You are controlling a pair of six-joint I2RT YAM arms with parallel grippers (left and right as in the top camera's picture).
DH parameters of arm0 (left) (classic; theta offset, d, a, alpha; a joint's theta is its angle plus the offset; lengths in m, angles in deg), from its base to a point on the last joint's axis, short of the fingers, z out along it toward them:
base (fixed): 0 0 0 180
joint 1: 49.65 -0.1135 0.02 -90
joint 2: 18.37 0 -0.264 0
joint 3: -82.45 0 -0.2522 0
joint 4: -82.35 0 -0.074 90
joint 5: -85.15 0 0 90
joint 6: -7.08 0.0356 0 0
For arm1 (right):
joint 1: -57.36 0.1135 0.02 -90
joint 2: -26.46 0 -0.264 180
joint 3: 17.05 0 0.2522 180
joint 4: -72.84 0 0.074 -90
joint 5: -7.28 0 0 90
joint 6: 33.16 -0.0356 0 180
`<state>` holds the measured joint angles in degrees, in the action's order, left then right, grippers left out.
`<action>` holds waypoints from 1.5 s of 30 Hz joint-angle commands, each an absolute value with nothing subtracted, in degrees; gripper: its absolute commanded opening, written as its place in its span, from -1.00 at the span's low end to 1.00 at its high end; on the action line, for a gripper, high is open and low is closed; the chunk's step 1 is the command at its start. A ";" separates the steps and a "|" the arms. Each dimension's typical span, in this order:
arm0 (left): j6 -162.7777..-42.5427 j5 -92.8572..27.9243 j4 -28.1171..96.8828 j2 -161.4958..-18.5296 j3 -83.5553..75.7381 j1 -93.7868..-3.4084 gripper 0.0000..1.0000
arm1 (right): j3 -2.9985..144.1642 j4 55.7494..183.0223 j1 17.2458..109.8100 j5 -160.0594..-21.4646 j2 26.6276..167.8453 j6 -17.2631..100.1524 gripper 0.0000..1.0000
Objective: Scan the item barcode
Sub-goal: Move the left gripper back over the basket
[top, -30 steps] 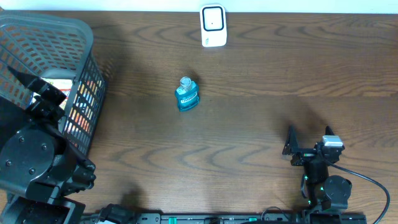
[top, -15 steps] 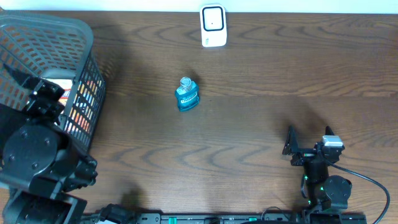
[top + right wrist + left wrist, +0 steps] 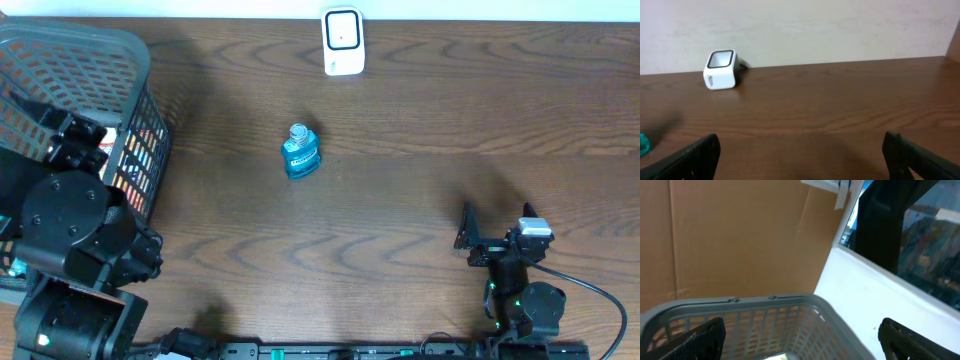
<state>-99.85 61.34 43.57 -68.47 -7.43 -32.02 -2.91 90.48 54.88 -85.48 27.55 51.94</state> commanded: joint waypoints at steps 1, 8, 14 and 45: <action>-100.57 62.46 40.95 -68.34 -7.49 -32.37 0.96 | -2.98 90.72 55.21 -85.20 27.50 52.64 0.99; -100.57 62.04 35.88 -68.36 -7.49 -32.92 0.95 | -2.98 90.72 55.21 -85.20 27.50 52.64 0.98; -94.08 55.05 39.86 -69.28 -7.38 -39.49 0.95 | -2.98 90.72 55.21 -85.20 27.50 52.64 0.98; -107.22 -0.38 12.03 -107.14 4.03 -81.83 0.96 | -2.98 90.72 55.21 -85.20 27.50 52.64 0.98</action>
<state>-105.67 1.96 15.36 -103.33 3.15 -81.57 -2.91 90.48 54.88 -85.48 27.55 51.94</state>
